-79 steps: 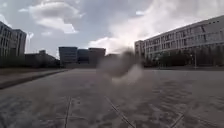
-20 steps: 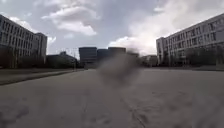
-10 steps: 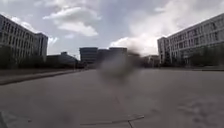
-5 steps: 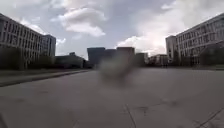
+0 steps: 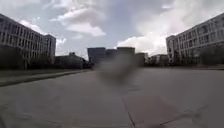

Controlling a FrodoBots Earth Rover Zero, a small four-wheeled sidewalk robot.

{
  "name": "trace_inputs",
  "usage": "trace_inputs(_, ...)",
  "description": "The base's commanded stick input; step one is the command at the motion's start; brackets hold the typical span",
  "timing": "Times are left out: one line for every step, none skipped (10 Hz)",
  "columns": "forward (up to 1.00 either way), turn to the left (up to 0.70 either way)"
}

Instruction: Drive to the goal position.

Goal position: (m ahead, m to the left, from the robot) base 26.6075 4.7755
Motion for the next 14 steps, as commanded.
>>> trace_inputs(1.00, 0.00)
trace_inputs(1.00, 0.00)
trace_inputs(1.00, 0.00)
trace_inputs(1.00, 0.00)
trace_inputs(1.00, 0.00)
trace_inputs(1.00, 0.00)
trace_inputs(1.00, 0.00)
trace_inputs(1.00, 0.00)
trace_inputs(1.00, 0.00)
trace_inputs(1.00, 0.00)
trace_inputs(1.00, 0.00)
trace_inputs(1.00, 0.00)
trace_inputs(1.00, 0.00)
trace_inputs(1.00, 0.00)
